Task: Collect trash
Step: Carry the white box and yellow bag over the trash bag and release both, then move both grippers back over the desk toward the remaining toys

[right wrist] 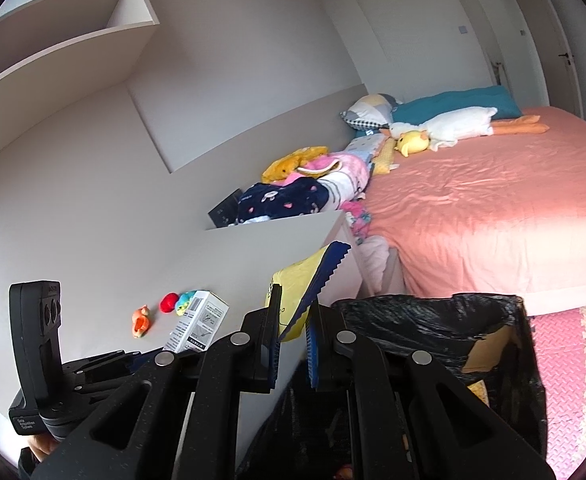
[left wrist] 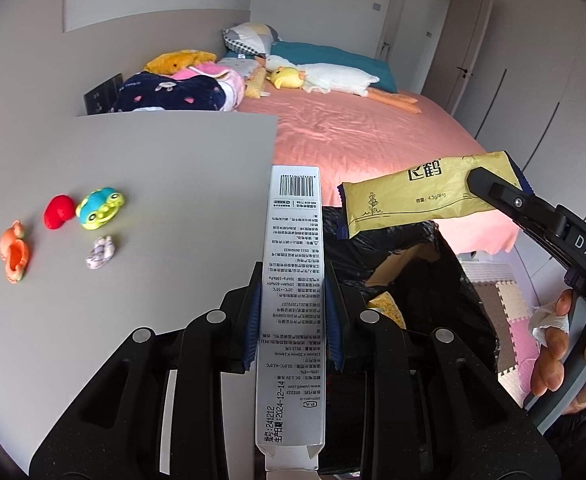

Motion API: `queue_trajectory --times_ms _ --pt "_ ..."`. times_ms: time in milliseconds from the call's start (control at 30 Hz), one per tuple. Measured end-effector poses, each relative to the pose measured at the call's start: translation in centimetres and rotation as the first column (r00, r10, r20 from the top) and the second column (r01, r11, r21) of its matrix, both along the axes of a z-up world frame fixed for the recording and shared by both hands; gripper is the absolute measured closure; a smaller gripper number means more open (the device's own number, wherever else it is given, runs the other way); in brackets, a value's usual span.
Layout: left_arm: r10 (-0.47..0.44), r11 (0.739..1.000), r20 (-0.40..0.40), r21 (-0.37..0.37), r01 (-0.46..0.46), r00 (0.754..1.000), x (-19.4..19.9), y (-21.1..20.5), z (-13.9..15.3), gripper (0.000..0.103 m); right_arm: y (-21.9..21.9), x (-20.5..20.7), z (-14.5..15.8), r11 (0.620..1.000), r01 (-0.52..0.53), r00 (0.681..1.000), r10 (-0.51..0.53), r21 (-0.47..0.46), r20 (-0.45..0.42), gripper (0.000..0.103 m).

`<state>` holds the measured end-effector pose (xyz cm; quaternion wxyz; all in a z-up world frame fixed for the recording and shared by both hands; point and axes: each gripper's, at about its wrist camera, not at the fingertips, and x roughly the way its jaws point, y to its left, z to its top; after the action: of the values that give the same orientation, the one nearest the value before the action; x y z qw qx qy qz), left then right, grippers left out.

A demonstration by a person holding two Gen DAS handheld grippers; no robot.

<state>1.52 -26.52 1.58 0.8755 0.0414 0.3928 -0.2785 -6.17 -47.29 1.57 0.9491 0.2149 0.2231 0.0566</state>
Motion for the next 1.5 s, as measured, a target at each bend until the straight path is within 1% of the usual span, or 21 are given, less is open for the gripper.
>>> queue_trajectory --times_ms 300,467,667,700,733,767,800,833,867,900,933,967,1200,1500 --pt "-0.067 0.998 0.001 0.012 0.067 0.998 -0.7 -3.2 -0.1 0.076 -2.3 -1.4 0.0 0.999 0.054 0.999 -0.054 -0.009 -0.001 0.091" --pt "-0.097 0.995 -0.012 0.023 0.098 0.995 -0.7 -4.9 -0.6 0.076 -3.6 -2.0 -0.2 0.996 0.086 0.996 -0.086 -0.018 -0.01 0.091" --pt "-0.144 0.988 -0.029 0.045 0.145 0.989 -1.1 -6.8 -1.5 0.076 -5.4 -2.7 -0.7 0.991 0.131 0.991 -0.132 -0.027 -0.037 0.091" --pt "-0.16 0.986 -0.032 0.05 0.162 0.987 -1.2 -7.2 -1.6 0.076 -5.6 -2.5 -0.9 0.991 0.127 0.99 -0.129 -0.043 -0.061 0.091" --pt "-0.173 0.983 -0.038 0.06 0.175 0.984 -1.2 -7.5 -1.8 0.065 -5.7 -2.3 -1.0 0.99 0.125 0.987 -0.131 -0.06 -0.089 0.089" --pt "-0.182 0.98 -0.034 0.081 0.184 0.983 -1.3 -7.8 -2.0 0.032 -5.8 -2.0 -1.2 0.988 0.131 0.983 -0.14 -0.083 -0.121 0.083" --pt "-0.179 0.979 -0.013 0.099 0.179 0.984 -1.5 -7.9 -2.0 0.012 -6.0 -1.8 -1.5 0.98 0.158 0.971 -0.176 -0.12 -0.161 0.054" --pt "-0.166 0.979 0.063 0.127 0.157 0.984 -2.2 -8.0 -1.9 0.006 -6.2 -1.8 -1.6 0.973 0.184 0.963 -0.207 -0.138 -0.171 0.022" --pt "-0.161 0.978 0.107 0.153 0.144 0.981 -2.5 -8.0 -1.9 0.006 -6.2 -2.0 -1.7 0.966 0.212 0.957 -0.236 -0.148 -0.167 0.015" --pt "-0.162 0.974 0.127 0.178 0.138 0.979 -2.7 -8.1 -2.0 0.006 -6.5 -2.4 -1.7 0.957 0.246 0.952 -0.268 -0.154 -0.147 0.015" --pt "-0.164 0.97 0.133 0.203 0.135 0.978 -2.7 -8.1 -2.2 0.006 -6.6 -2.5 -1.8 0.955 0.253 0.95 -0.275 -0.154 -0.146 0.015" --pt "-0.163 0.969 0.129 0.21 0.133 0.978 -2.6 -8.0 -2.3 0.006 -6.7 -2.5 -1.9 0.954 0.258 0.949 -0.28 -0.151 -0.147 0.015" --pt "-0.138 0.974 0.112 0.196 0.114 0.984 -2.0 -6.9 -2.3 0.006 -7.1 -2.7 -2.4 0.954 0.275 0.946 -0.29 -0.116 -0.143 0.015" --pt "-0.108 0.976 0.12 0.201 0.082 0.987 -1.6 -5.9 -2.5 0.006 -5.9 -1.8 -2.5 0.964 0.242 0.954 -0.257 -0.112 -0.152 0.015"
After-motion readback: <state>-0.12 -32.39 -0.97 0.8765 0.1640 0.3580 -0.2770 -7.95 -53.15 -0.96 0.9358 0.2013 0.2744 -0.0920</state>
